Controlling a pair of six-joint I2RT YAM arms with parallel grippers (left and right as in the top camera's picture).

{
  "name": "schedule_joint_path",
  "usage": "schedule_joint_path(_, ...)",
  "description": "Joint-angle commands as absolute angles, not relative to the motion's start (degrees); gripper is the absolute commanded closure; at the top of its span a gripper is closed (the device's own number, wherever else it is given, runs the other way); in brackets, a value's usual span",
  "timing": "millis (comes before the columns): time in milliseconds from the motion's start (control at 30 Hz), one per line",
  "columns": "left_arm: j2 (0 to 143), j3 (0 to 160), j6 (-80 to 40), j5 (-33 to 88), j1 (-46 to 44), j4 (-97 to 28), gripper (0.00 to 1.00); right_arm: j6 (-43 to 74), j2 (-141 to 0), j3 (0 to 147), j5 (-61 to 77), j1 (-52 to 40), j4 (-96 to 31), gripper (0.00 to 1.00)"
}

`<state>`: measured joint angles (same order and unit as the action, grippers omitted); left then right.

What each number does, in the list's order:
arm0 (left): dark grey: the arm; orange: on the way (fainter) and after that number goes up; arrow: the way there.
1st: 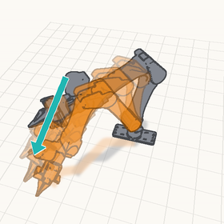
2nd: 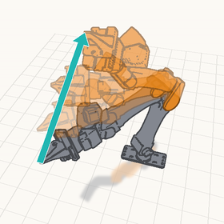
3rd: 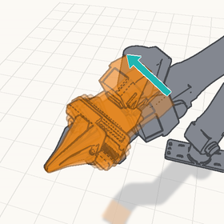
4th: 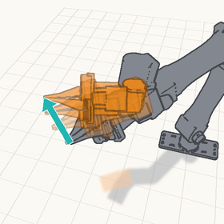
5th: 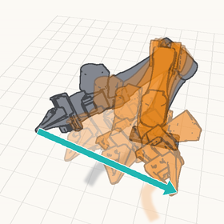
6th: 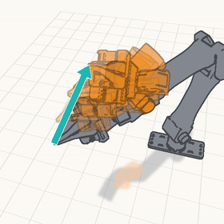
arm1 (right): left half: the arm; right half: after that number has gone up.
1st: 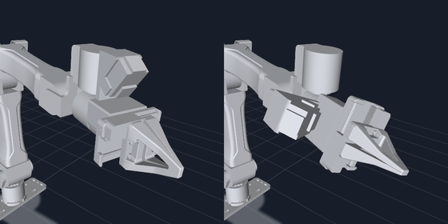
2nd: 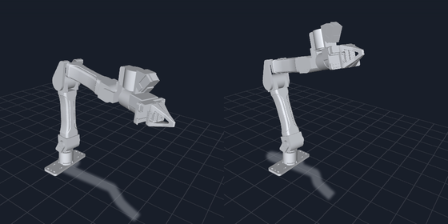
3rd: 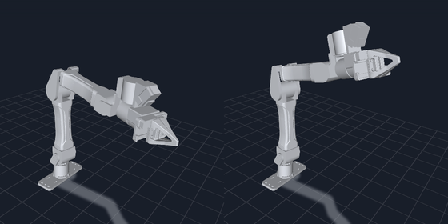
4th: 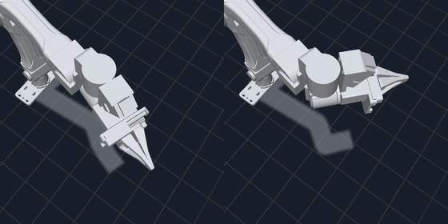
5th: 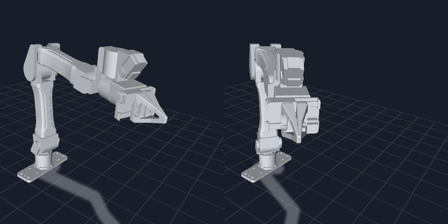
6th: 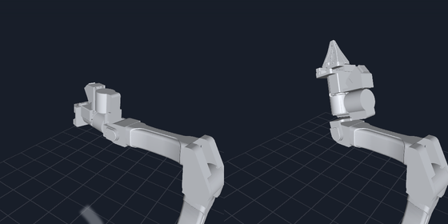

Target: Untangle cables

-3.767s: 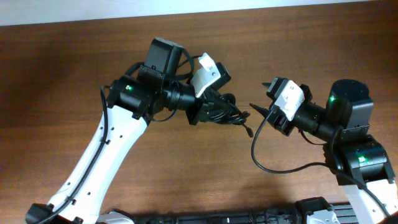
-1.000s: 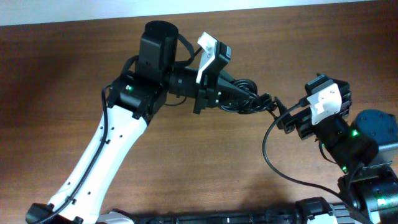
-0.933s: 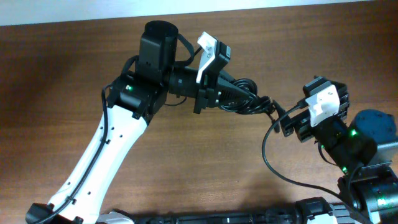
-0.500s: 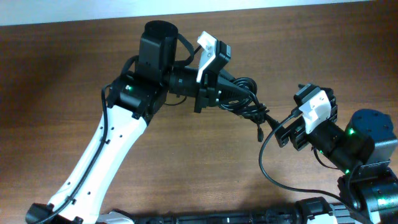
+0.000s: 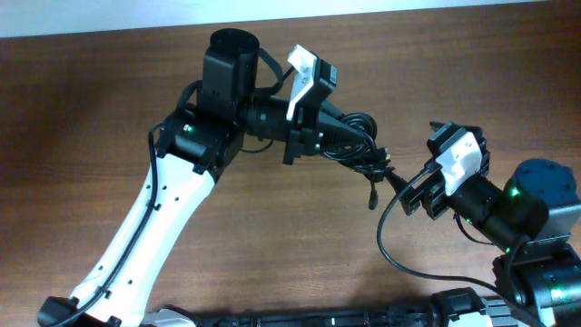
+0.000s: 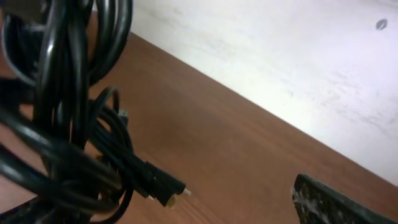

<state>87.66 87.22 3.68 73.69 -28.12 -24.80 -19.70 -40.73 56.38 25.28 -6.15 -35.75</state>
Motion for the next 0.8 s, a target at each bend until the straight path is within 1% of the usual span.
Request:
schedule_joint_path(0,87.3,87.7,4.4,75.7,-31.1,-24.4,1.00,-19.3,-42.9,57.2,27.9,-6.4,-33.3,0.01)
schedule_joint_path(167,87.3,87.7,4.4,75.7,-32.9,-24.8,1.00,-19.3,-46.5,57.2,27.8,-6.3,-28.3,0.01)
schedule_joint_path(233,87.3,87.7,4.4,75.7,-33.0,-25.6,1.00,-19.3,-47.1,57.2,25.6,-6.3,-26.2,0.01)
schedule_joint_path(433,87.3,87.7,4.4,75.9,-33.0,-26.7,1.00,-18.9,-47.4,57.2,6.9,-6.3,-25.3,0.01)
schedule_joint_path(600,87.3,87.7,4.4,75.9,-33.0,-27.0,1.00,-14.3,-47.4,57.2,-7.6,-6.3,-25.3,0.01)
schedule_joint_path(767,87.3,87.7,4.4,76.3,-33.0,-27.3,1.00,-14.0,-47.4,57.2,-12.7,-6.3,-25.3,0.01)
